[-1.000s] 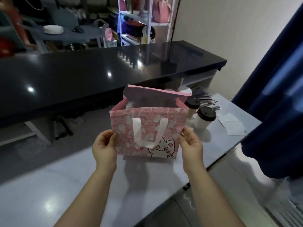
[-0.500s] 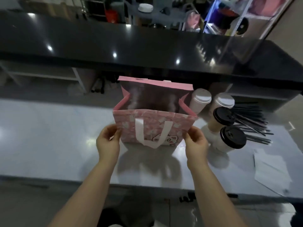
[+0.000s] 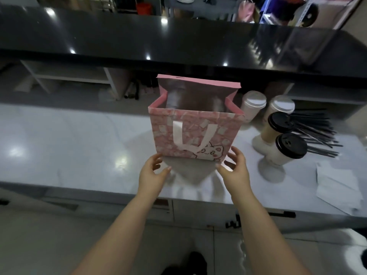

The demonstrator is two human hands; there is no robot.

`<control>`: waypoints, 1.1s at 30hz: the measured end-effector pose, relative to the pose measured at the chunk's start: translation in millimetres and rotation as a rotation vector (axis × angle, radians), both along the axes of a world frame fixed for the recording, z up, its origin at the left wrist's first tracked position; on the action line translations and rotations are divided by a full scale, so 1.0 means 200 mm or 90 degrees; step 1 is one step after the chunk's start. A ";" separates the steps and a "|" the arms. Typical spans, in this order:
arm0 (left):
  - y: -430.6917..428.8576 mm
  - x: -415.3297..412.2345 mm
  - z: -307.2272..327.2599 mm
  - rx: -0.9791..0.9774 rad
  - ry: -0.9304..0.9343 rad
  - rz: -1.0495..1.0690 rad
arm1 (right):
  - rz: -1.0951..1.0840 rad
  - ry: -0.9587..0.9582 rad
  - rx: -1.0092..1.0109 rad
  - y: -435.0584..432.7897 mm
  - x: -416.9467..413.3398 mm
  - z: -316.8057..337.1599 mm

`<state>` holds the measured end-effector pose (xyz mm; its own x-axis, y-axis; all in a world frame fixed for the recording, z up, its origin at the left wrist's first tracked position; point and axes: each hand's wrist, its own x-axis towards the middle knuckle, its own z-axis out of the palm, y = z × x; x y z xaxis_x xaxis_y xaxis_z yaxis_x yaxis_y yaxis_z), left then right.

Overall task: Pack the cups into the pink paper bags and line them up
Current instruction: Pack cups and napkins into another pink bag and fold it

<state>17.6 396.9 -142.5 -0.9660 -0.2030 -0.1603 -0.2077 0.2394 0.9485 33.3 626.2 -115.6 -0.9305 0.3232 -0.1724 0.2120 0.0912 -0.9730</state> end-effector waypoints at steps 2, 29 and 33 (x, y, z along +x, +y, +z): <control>0.02 0.05 -0.01 -0.034 0.010 -0.056 | 0.041 -0.006 0.044 -0.01 0.07 -0.01; 1.42 -0.23 0.25 -0.576 0.213 -0.380 | -0.005 -0.013 0.525 1.12 -0.10 0.13; 1.49 -0.33 0.33 -0.596 0.233 -0.324 | 0.030 -0.078 0.564 1.10 -0.27 0.09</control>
<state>-48.3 693.9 -76.3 -0.9285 0.3361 0.1579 0.3706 0.8664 0.3347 -21.6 846.3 -96.9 -0.9375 0.3472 0.0235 0.2869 0.8094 -0.5124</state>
